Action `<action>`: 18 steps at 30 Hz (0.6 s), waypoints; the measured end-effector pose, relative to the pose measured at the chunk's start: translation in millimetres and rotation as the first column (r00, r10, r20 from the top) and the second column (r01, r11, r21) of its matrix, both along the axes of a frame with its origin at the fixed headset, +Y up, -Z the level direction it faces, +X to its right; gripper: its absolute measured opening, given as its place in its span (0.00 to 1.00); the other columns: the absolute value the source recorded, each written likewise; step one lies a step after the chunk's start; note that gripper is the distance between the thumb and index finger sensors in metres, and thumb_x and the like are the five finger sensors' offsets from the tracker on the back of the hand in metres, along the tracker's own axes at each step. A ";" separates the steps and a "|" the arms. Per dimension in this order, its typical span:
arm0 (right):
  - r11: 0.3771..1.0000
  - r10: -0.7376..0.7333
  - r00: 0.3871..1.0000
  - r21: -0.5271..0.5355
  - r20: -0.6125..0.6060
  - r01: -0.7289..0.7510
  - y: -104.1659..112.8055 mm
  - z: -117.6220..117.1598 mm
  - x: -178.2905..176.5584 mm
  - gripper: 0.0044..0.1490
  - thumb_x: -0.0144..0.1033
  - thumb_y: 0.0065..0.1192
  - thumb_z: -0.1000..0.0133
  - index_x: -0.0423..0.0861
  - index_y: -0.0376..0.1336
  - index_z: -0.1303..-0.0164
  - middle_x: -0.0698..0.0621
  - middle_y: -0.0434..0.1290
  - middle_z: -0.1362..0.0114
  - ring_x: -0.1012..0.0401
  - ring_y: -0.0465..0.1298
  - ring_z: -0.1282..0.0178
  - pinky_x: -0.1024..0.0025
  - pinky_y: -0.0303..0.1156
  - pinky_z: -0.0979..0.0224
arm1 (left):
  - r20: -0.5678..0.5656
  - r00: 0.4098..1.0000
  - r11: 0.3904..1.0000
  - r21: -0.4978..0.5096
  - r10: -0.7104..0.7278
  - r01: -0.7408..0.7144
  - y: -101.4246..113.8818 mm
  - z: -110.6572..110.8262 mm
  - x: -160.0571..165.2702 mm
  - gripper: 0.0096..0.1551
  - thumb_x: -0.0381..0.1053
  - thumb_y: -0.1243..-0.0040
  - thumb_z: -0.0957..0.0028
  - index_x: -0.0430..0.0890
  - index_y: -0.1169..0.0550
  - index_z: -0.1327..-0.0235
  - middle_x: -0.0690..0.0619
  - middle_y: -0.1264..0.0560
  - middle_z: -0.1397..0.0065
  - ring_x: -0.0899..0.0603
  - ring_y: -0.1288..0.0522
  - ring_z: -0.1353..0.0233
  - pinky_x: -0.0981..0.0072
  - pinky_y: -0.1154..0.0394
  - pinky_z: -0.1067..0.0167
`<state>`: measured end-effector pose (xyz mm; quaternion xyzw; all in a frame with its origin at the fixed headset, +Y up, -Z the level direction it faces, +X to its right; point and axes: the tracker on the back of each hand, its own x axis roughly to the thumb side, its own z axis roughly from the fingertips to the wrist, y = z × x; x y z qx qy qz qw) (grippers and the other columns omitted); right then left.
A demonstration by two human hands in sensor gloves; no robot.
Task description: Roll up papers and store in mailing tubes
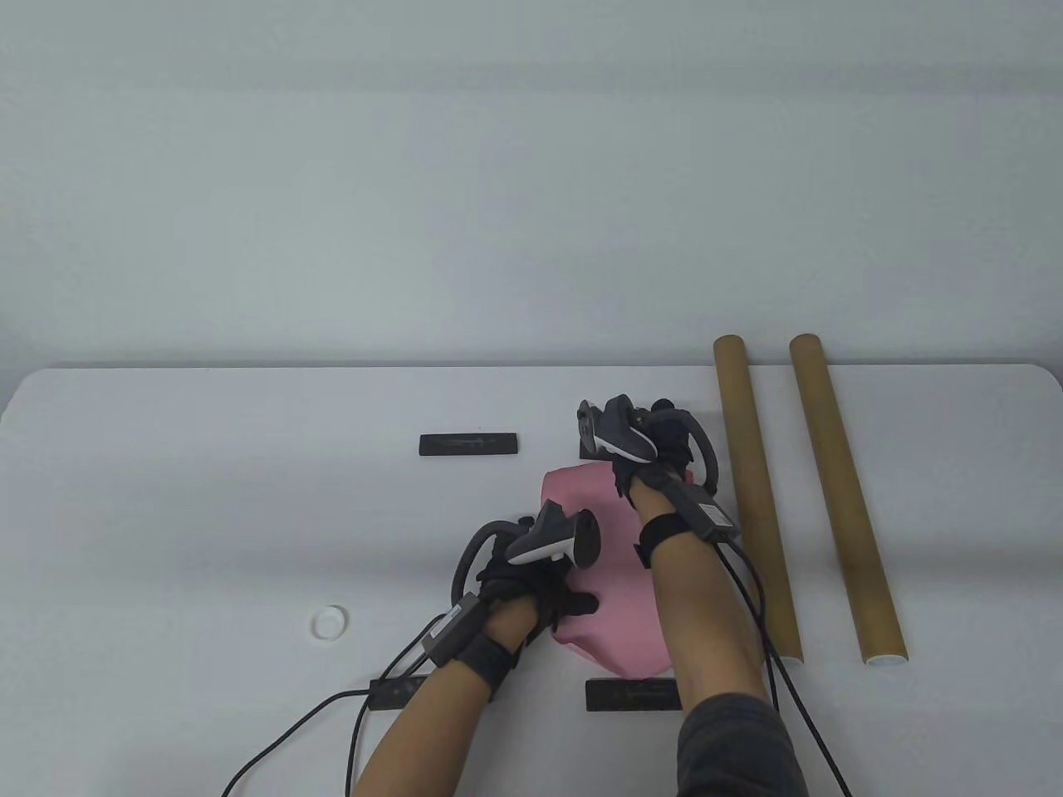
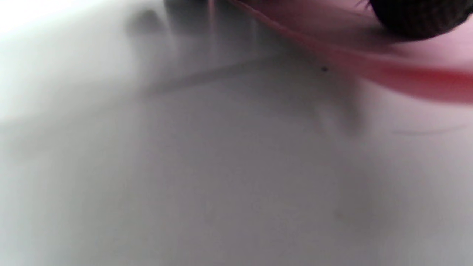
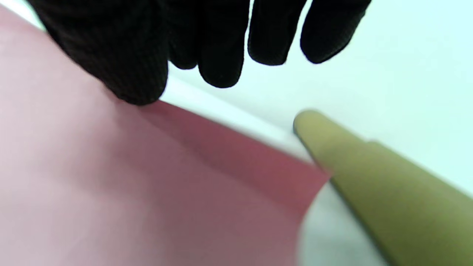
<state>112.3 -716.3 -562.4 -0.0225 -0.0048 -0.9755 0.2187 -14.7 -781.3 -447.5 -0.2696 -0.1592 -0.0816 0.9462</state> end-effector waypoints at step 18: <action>0.920 -0.224 0.912 -0.383 -0.345 0.082 0.8 178.5 57.6 0.59 0.59 0.76 0.53 0.43 0.56 0.17 0.41 0.62 0.16 0.35 0.54 0.14 0.29 0.57 0.21 | 0.002 1.000 1.000 0.006 -0.008 0.008 3.2 -3.4 1.5 0.59 0.80 0.50 0.68 0.61 0.51 0.23 0.52 0.54 0.16 0.37 0.49 0.18 0.42 0.46 0.23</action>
